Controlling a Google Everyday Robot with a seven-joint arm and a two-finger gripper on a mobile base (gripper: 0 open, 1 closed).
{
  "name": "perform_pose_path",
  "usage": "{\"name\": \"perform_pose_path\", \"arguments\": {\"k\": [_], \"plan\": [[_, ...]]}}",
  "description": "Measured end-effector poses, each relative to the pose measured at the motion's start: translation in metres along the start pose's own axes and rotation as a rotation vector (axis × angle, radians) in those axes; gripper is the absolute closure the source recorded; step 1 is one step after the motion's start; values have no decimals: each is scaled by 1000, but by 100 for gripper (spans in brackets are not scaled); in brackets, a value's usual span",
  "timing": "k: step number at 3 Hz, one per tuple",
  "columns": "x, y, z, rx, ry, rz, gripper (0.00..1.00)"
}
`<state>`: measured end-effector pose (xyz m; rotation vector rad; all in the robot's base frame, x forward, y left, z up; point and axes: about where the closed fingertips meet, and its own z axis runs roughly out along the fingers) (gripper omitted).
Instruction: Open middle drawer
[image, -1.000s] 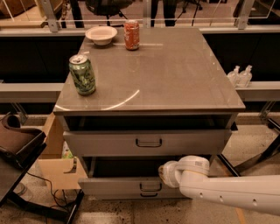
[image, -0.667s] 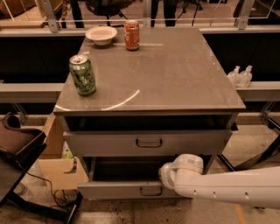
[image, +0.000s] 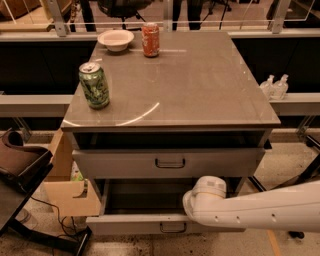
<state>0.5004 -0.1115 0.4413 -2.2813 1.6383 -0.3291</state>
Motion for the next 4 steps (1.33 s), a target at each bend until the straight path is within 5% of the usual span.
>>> {"name": "perform_pose_path", "arguments": {"k": [2, 3, 4], "plan": [[-8, 50, -28, -358, 186, -183, 100], [-2, 78, -47, -493, 225, -203, 100], [5, 97, -52, -562, 200, -166, 100]]}}
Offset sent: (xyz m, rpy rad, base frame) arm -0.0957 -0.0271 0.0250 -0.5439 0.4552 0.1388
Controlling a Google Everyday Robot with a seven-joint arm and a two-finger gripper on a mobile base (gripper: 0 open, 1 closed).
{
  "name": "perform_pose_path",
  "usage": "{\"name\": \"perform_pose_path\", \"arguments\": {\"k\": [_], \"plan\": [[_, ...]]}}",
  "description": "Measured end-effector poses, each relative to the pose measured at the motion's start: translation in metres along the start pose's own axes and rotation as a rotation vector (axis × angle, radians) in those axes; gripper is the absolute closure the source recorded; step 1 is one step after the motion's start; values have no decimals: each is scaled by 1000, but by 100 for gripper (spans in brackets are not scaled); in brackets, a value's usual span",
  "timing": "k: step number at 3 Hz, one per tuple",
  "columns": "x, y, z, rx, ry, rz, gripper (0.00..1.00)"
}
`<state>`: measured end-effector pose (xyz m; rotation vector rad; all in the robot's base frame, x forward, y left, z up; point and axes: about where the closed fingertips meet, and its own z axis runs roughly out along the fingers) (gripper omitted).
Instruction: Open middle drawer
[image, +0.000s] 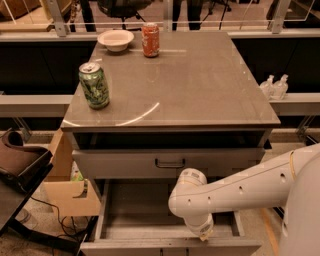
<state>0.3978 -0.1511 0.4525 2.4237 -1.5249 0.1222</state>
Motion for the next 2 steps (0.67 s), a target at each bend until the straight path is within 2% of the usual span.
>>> {"name": "perform_pose_path", "arguments": {"k": [1, 2], "plan": [[0, 0, 0, 0, 0, 0, 100], [7, -6, 5, 20, -30, 48, 100]]}}
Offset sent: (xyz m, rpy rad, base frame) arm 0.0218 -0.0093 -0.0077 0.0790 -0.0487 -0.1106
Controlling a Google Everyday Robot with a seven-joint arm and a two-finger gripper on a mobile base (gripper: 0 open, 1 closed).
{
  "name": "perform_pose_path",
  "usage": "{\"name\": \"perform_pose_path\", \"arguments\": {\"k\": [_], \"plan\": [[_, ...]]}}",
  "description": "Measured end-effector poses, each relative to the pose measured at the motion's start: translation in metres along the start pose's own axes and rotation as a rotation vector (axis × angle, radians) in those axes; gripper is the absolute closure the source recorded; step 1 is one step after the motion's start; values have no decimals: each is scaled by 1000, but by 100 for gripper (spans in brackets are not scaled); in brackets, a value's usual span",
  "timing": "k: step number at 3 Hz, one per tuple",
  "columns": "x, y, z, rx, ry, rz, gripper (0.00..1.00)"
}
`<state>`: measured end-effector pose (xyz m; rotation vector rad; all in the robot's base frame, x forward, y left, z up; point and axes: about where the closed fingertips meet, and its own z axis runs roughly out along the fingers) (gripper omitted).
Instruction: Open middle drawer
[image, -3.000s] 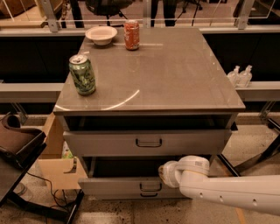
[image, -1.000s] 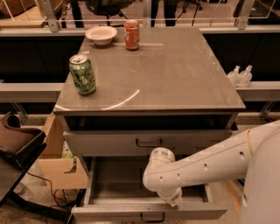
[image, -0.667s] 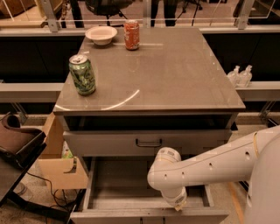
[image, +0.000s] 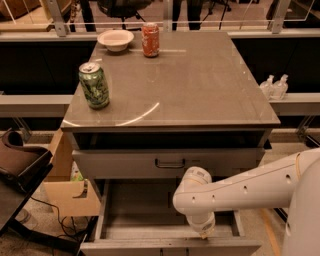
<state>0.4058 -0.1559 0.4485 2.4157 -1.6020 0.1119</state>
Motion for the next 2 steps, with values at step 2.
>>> {"name": "perform_pose_path", "arguments": {"k": [2], "plan": [[26, -5, -2, 56, -64, 138, 100]]}}
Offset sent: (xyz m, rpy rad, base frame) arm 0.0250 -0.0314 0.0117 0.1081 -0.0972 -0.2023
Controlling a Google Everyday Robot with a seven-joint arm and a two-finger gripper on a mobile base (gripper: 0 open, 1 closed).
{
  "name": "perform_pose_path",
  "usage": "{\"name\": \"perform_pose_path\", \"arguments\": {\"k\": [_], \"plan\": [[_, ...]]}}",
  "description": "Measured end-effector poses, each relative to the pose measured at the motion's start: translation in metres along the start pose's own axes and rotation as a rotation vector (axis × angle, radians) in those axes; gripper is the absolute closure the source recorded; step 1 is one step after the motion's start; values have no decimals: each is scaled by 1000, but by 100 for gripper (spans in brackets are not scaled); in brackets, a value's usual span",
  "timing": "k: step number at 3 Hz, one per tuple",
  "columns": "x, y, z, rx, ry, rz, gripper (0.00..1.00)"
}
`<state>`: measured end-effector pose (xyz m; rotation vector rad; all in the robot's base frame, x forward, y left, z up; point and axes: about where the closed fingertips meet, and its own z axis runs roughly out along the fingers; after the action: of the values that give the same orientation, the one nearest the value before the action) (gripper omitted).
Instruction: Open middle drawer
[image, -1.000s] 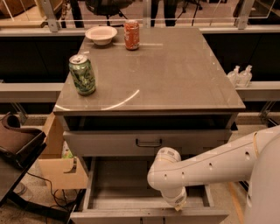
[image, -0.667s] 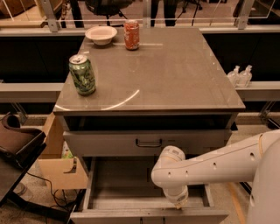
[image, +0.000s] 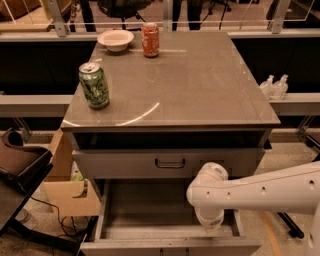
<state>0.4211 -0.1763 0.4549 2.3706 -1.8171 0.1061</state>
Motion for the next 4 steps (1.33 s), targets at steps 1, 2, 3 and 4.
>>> {"name": "perform_pose_path", "arguments": {"k": [1, 2, 3, 4], "plan": [[11, 11, 4, -9, -25, 53, 100], [22, 30, 13, -43, -63, 104, 100], [29, 58, 21, -98, -102, 146, 100], [32, 84, 24, -150, -127, 167, 100]]}}
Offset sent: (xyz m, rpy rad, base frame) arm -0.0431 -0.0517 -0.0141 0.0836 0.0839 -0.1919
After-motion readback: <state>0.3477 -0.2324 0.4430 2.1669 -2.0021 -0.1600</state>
